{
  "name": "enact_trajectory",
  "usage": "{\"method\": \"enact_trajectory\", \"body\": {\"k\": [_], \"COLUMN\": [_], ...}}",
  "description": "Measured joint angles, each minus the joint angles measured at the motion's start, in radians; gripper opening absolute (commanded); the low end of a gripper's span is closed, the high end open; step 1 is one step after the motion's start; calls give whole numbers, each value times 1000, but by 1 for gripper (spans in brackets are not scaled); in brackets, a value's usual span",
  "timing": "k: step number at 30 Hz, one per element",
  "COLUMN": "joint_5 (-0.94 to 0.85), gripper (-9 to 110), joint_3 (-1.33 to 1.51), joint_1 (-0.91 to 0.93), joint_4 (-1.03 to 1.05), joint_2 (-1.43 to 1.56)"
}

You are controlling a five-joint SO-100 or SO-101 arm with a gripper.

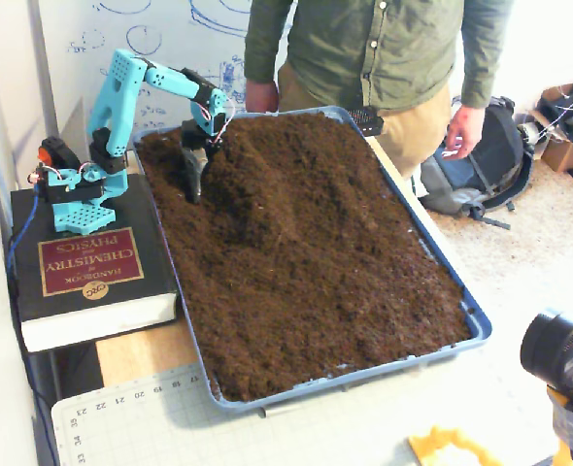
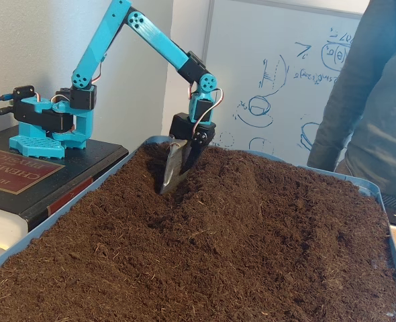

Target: Build a berm.

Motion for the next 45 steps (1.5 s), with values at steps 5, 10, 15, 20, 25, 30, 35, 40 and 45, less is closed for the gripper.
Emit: {"method": "enact_trajectory", "body": {"k": [5,10,15,20,25,30,35,40,45], "joint_5": [-60,-94,-101,-101,-103,-103,-103,-103,-103], "gripper": [1,1,1,1,1,1,1,1,1], "joint_3": [2,3,5,5,2,2,2,2,2], "joint_1": [15,23,23,28,52,66,75,78,78], "joint_4": [-49,-80,-81,-98,-141,-156,-158,-156,-52], "joint_2": [0,0,8,35,117,192,256,311,393]}}
